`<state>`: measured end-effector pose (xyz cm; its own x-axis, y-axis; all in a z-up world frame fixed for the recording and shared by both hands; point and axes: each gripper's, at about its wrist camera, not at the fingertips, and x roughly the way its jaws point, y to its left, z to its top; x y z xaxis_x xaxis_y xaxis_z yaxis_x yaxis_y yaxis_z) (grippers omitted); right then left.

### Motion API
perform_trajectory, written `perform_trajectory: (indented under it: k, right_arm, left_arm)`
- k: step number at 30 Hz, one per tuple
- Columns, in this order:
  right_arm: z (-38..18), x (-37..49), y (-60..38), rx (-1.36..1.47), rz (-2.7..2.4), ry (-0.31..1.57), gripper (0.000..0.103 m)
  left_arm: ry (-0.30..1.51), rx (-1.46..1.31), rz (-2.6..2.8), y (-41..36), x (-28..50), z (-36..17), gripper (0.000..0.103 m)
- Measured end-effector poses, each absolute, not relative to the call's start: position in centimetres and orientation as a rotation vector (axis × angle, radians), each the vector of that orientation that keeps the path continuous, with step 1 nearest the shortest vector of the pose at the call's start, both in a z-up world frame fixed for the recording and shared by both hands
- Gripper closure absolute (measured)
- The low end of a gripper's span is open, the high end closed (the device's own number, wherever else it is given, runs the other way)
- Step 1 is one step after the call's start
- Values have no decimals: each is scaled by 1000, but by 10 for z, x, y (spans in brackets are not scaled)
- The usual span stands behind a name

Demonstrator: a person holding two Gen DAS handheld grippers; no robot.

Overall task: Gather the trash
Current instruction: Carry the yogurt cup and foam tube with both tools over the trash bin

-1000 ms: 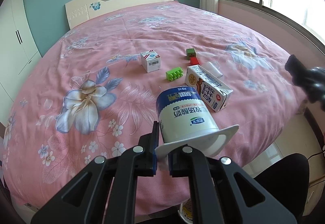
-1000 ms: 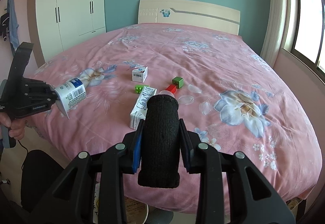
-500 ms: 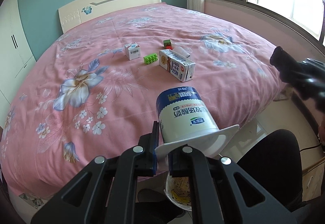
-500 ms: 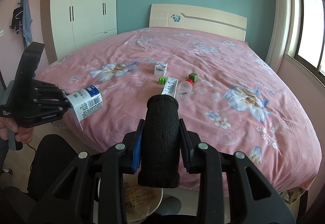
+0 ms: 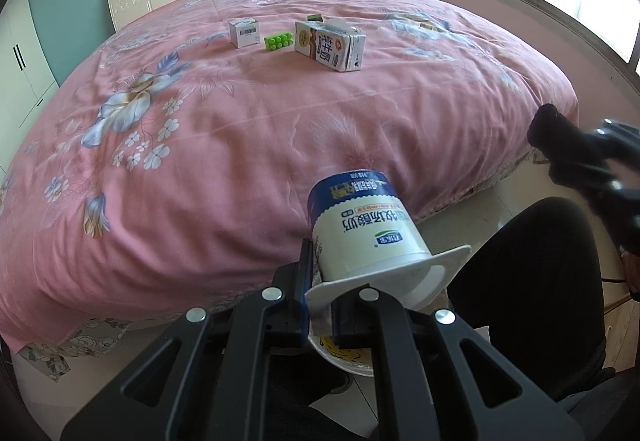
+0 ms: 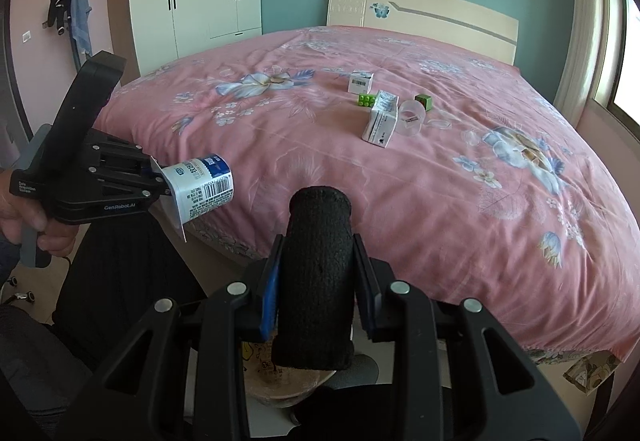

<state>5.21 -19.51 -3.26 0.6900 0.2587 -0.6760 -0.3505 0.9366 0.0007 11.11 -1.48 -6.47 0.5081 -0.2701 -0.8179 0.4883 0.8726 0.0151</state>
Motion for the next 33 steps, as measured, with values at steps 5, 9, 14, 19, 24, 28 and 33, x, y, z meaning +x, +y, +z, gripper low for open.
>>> perform_trajectory:
  k: [5,9,14,19,24,28,33]
  right_arm:
    - [-65,59,-185,-126,355,809,70]
    - [-94,64,-182,-122,383,870,70]
    - [-121,72,-182,-122,388,936,70]
    - [-138,77,-180,-127,398,971,70]
    - [-146,81,-172,-151,428,987,70]
    - [-152,84,-165,-175,440,1006,70]
    - [-160,89,-160,-184,461,1040,70]
  left_arm:
    - [1021,253,-472,-19,108,-103,93]
    - [1100,247,-482,-21,105,-136,93]
    - [1175,237,-479,-21,104,-167,93]
    - [1208,226,-480,-23,108,-181,93]
    - [1235,230,-470,-23,116,-190,93]
    - [1264,226,-466,-29,121,-201,93]
    - [1293,227,-477,-36,124,-213,93]
